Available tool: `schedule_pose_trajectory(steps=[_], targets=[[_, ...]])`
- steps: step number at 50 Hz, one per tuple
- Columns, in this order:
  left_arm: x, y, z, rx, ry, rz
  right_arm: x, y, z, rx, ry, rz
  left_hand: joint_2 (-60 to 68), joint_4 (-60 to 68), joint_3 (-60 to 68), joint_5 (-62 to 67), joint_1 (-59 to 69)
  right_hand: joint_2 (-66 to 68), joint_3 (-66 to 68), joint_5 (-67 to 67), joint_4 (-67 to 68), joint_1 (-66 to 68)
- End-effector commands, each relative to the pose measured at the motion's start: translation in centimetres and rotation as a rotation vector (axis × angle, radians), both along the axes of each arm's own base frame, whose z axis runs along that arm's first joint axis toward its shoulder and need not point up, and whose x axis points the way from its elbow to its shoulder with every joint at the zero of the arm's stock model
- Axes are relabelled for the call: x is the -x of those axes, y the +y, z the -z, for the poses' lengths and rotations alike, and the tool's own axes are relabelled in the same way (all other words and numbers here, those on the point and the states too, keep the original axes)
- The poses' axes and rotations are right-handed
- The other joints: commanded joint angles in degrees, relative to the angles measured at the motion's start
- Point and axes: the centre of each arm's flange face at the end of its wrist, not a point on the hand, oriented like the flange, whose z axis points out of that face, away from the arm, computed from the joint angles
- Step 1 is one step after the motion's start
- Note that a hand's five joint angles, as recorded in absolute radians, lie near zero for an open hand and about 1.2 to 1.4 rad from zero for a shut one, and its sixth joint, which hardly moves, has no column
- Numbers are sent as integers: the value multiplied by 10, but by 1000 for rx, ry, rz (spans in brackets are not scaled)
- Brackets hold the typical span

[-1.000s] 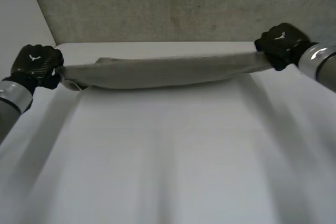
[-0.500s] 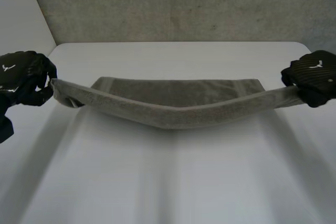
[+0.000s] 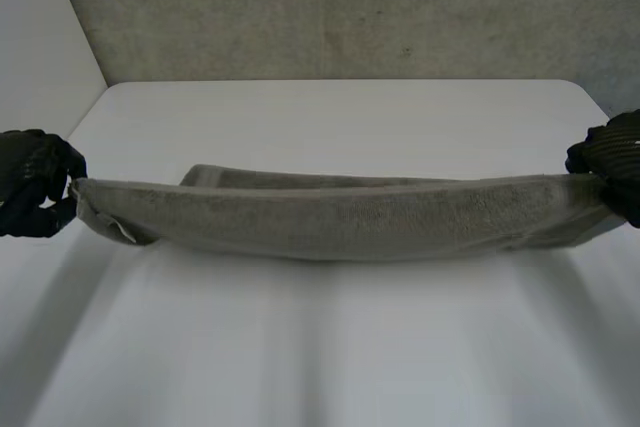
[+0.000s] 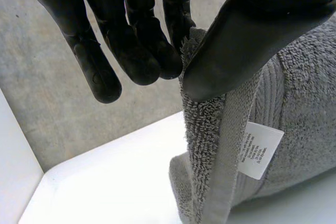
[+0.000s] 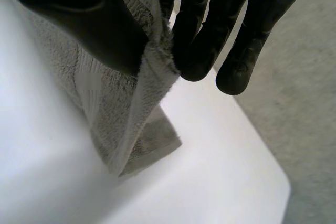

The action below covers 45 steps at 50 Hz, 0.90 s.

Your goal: Fold the towel.

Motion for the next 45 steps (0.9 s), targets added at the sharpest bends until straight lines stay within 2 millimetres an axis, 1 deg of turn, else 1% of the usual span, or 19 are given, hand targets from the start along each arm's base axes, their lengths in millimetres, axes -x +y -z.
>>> schedule_pose_trajectory(steps=[1,2,3,5,6,8,9,10,11,13,14,16,17,18,19,24,34,38,45], targets=[[16,-26,18,-22,-30,106,-15,-36,35,-123,30,-28,5,3,5,12,33,47,28,29,30,36],[21,-34,23,-33,-30,122,-22,-43,43,-142,53,-25,5,3,5,12,33,47,28,29,30,36],[21,-35,23,-33,-30,122,-22,-43,43,-142,54,-25,5,3,5,12,33,47,28,29,30,36],[30,-54,32,-54,-37,122,-37,-57,57,-160,98,-28,5,3,5,12,33,47,28,29,30,36],[30,-54,32,-54,-37,122,-37,-57,57,-160,98,-28,5,3,5,12,33,47,28,29,30,36],[38,-74,43,-76,-48,108,-43,-64,64,-162,108,-24,5,3,5,12,33,47,28,29,30,36],[38,-74,43,-77,-48,108,-47,-73,70,-157,103,-14,5,3,5,12,33,47,28,29,30,36],[42,-84,50,-84,-62,101,-51,-83,75,-144,88,-4,5,3,5,12,33,47,28,29,30,36],[42,-84,50,-84,-62,101,-51,-83,75,-144,88,-4,5,3,5,12,33,47,28,29,30,36],[48,-104,63,-85,-109,97,-56,-101,85,-125,57,18,5,3,5,12,33,47,28,29,30,36],[48,-104,63,-85,-109,97,-56,-101,85,-125,57,18,5,3,5,12,33,47,28,29,30,36],[57,-119,76,-80,-167,100,-67,-113,90,-95,42,11,5,3,5,12,33,47,28,29,30,36],[57,-119,77,-80,-167,100,-67,-113,90,-95,42,11,5,3,5,12,33,47,28,29,30,36],[62,-125,84,-82,-193,97,-72,-118,92,-80,42,16,5,3,5,12,33,47,28,29,30,36],[62,-125,84,-82,-193,97,-72,-118,92,-80,42,16,5,3,5,12,33,47,28,29,30,36],[67,-151,106,-89,-238,40,-79,-143,106,-38,67,75,5,3,5,12,33,47,28,29,30,36],[76,-174,118,-60,-253,4,-102,-165,124,20,76,61,5,3,5,12,33,47,28,29,30,36],[81,-186,118,-32,-256,-13,-103,-178,127,59,93,103,5,3,5,12,33,47,28,29,30,36],[90,-192,116,-6,-258,-21,-107,-185,136,67,96,108,5,3,5,12,33,47,28,29,30,36]])
